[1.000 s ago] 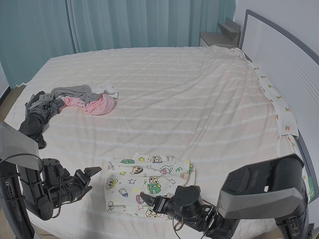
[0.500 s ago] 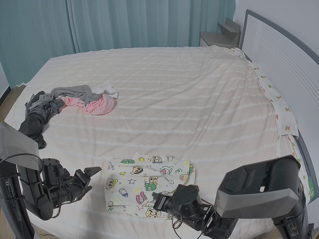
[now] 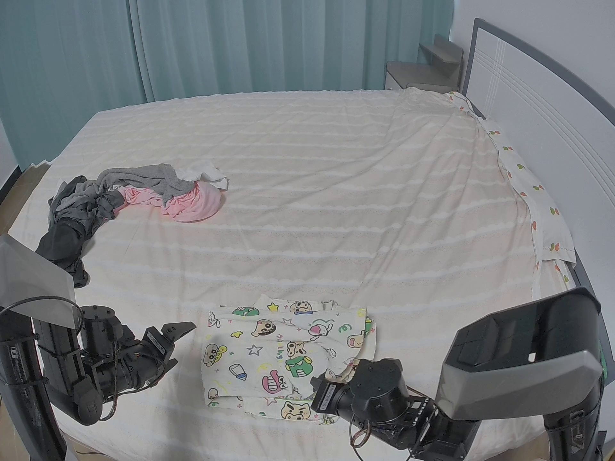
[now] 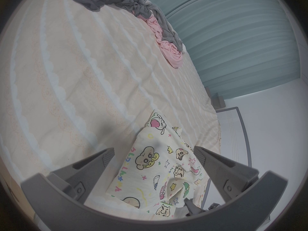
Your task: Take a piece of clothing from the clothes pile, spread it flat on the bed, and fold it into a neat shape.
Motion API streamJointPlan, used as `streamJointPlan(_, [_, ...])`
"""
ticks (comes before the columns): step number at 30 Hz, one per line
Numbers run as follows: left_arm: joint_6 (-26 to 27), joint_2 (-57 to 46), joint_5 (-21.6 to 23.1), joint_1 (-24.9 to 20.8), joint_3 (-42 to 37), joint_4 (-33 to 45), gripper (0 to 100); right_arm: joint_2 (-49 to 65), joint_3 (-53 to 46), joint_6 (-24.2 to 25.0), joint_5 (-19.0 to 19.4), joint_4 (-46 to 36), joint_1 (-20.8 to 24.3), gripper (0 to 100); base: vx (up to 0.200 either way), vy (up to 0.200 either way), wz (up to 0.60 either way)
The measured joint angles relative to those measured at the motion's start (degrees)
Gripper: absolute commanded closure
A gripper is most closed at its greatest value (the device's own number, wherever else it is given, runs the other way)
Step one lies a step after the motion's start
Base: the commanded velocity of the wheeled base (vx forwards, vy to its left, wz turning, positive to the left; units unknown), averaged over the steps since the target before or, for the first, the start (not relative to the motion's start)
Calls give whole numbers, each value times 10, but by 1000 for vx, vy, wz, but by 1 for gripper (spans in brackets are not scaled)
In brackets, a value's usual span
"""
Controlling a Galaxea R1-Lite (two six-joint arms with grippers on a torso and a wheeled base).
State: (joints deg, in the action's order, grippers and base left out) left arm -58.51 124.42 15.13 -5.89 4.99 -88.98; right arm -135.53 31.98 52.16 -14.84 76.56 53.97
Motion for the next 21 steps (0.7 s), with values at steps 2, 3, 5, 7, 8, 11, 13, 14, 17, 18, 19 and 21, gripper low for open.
streamJointPlan(2, [0,0,0,0,0,0,0,15,-15,-1,1,1,-3,100,0,0,0])
streamJointPlan(3, [0,0,0,0,0,0,0,23,-23,-1,1,0,-4,100,0,0,0])
streamJointPlan(5, [0,0,0,0,0,0,0,39,-37,-2,3,0,-6,100,0,0,0])
streamJointPlan(7, [0,0,0,0,0,0,0,56,-52,-2,7,0,-7,100,0,0,0])
streamJointPlan(8, [0,0,0,0,0,0,0,63,-60,-2,10,0,-7,100,0,0,0])
streamJointPlan(11, [0,0,0,0,0,0,0,84,-85,-2,24,0,-10,100,0,0,0])
streamJointPlan(13, [0,0,0,0,0,0,0,96,-99,-2,32,0,-15,100,0,0,0])
streamJointPlan(14, [0,0,0,0,0,0,0,101,-105,-3,37,0,-19,100,0,0,0])
streamJointPlan(17, [1,0,0,0,0,0,0,113,-123,-8,58,0,-34,100,0,0,0])
streamJointPlan(18, [1,0,0,0,0,0,0,116,-128,-10,67,0,-40,100,0,0,0])
streamJointPlan(19, [1,0,0,0,0,0,0,118,-134,-12,75,0,-46,100,0,0,0])
streamJointPlan(21, [1,0,0,0,0,0,0,122,-145,-16,88,0,-56,100,0,0,0])
